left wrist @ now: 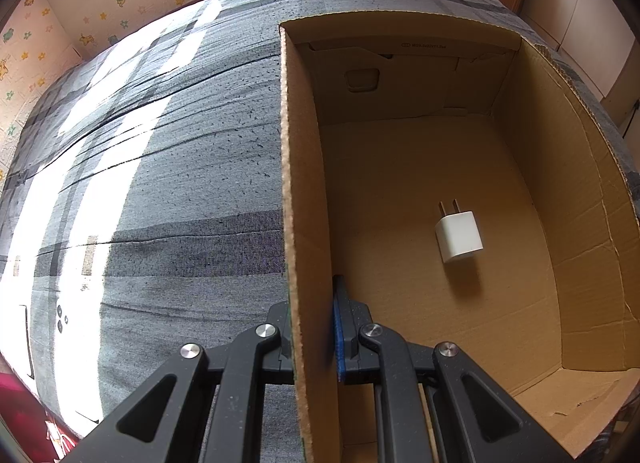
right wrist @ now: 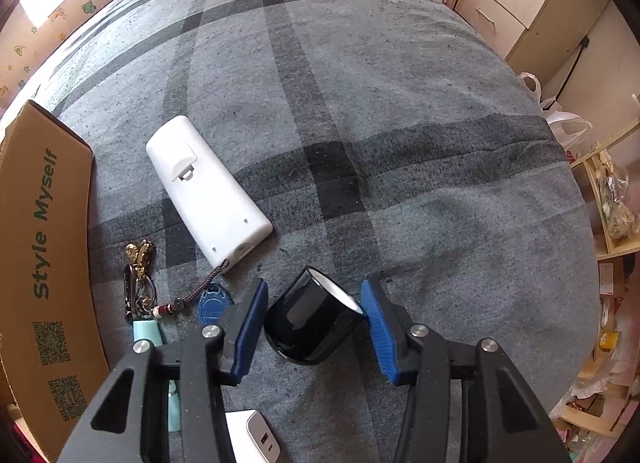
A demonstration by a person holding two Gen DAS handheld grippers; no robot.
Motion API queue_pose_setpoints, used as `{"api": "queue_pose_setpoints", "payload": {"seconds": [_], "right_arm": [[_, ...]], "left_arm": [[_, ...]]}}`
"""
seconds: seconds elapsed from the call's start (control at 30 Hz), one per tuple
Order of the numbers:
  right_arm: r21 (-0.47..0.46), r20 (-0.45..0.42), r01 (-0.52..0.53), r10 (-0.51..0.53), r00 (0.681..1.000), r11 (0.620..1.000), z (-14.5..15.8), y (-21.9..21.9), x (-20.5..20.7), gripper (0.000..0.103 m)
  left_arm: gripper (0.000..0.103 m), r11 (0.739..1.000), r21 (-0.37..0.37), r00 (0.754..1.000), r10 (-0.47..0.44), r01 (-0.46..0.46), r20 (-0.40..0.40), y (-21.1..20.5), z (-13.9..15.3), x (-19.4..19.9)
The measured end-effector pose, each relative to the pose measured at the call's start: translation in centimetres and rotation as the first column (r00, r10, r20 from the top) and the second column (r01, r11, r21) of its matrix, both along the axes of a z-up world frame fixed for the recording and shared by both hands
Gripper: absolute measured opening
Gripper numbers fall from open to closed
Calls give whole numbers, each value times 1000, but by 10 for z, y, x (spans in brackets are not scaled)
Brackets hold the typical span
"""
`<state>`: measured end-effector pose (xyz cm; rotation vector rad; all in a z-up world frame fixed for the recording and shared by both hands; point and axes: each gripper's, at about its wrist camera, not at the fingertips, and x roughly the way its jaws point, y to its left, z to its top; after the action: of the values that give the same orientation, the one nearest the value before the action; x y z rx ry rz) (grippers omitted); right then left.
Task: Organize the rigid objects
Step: 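Grasp the black cylindrical cap with the right gripper, then carry the black cap over the box with the right gripper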
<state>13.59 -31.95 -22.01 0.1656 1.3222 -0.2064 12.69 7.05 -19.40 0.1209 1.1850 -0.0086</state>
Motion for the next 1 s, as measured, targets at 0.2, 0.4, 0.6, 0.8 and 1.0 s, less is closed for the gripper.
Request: {"api": "queue_pose_setpoints", "payload": {"seconds": [0.2,0.4,0.6,0.8,1.0], "right_arm": [[-17,29,-31,32,999,999,27,13,-2,52],[-29,57,-65,67,996,997,52,21,-1,52],[-44,89,-118,121,989,992,75,41,0,52],[-43,123,-185,189,974,982,94,69,2,52],[-40,154,-266,269,951,963,110,107,3,52]], "left_arm": [[12,1000,-1,1000,1,-1,0,-1,2,0],[12,1000,1,1000,-2,2,-1,-1,2,0],[12,1000,2,1000,-1,1,0,0,2,-1],[12,1000,0,1000,0,0,-1,-1,2,0],[12,1000,-2,1000,1,-1,-2,0,1,1]]}}
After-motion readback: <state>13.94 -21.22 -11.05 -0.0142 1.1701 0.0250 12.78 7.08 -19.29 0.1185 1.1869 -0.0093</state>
